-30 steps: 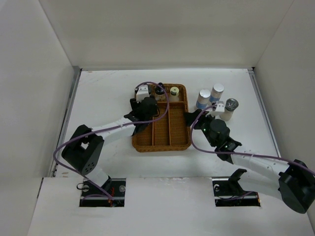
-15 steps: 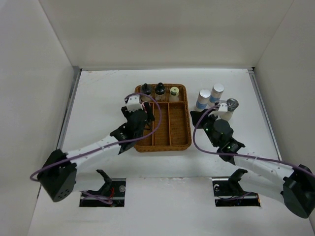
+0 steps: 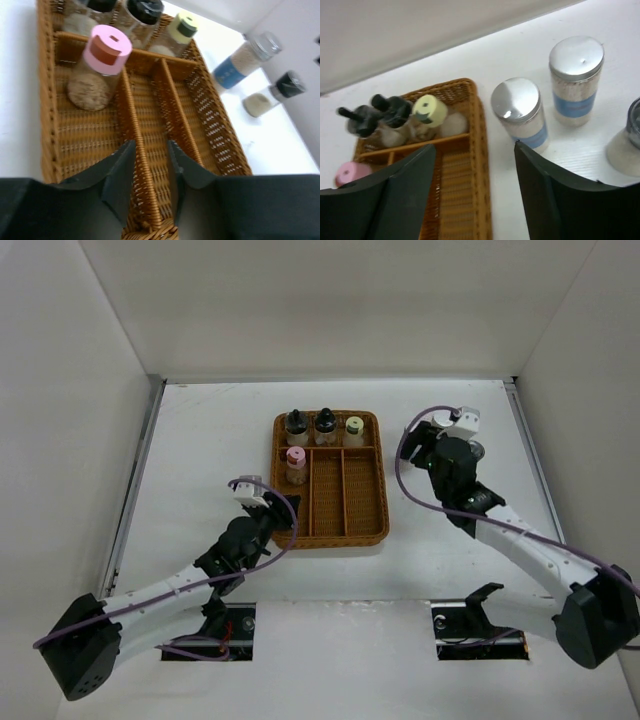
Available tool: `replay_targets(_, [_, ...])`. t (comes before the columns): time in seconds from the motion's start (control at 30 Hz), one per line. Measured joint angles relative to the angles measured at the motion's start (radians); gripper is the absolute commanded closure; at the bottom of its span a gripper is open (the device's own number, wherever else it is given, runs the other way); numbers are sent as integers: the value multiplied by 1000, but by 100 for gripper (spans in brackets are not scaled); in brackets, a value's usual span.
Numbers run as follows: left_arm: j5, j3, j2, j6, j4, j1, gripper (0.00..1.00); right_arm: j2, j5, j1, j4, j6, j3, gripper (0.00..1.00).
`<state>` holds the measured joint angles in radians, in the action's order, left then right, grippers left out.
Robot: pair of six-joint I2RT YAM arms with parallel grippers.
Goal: Organize the condiment bottles
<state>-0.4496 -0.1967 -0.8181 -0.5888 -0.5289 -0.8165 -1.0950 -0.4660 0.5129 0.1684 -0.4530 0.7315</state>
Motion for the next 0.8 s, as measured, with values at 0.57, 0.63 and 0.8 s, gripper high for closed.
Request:
replay_targets(0.57, [167, 80, -37, -35, -256, 22, 83, -341, -4, -117, -91, 90, 195, 9])
replay_targets(0.63, [169, 84, -37, -41, -257, 22, 81, -380, -1, -122, -89, 97, 218, 10])
replay_targets(0.8, [171, 85, -60, -55, -262, 23, 77, -470, 5, -127, -77, 114, 270, 17])
